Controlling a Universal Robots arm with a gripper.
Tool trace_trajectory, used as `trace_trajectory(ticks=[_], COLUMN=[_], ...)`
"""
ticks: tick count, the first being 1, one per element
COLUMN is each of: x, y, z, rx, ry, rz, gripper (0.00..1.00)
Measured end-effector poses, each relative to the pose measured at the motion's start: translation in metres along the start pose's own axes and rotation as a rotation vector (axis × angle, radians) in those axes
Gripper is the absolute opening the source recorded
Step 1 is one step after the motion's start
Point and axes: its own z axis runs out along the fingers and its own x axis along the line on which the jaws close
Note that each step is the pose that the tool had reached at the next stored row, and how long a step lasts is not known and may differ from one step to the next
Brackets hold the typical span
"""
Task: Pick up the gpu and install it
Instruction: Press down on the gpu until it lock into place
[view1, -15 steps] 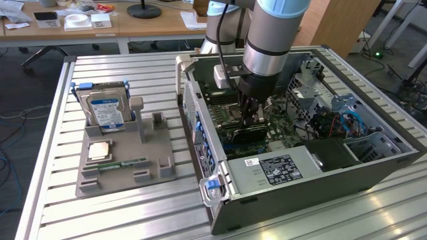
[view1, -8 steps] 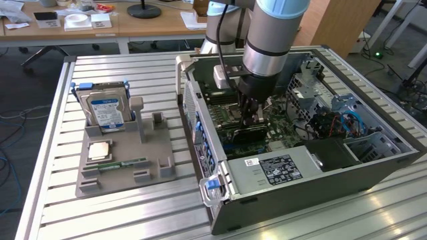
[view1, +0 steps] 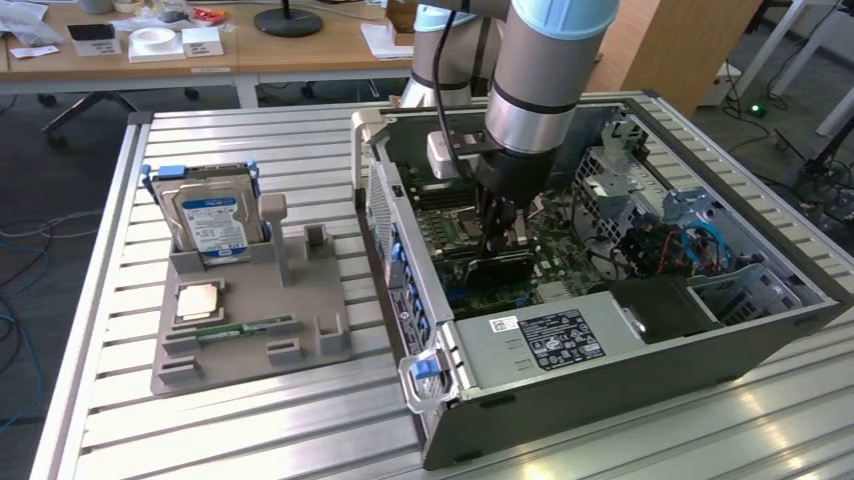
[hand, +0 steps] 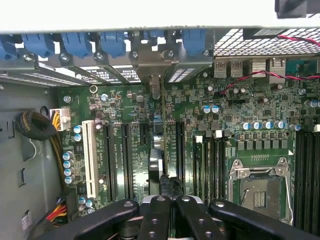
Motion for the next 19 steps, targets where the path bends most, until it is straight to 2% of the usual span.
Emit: trace_trajectory(ticks=[19], x=[0.0001], y=[0.0005], z=[0.0017], rx=[-0.0001], ry=[0.0], rz=[0.0], gripper=[0.11])
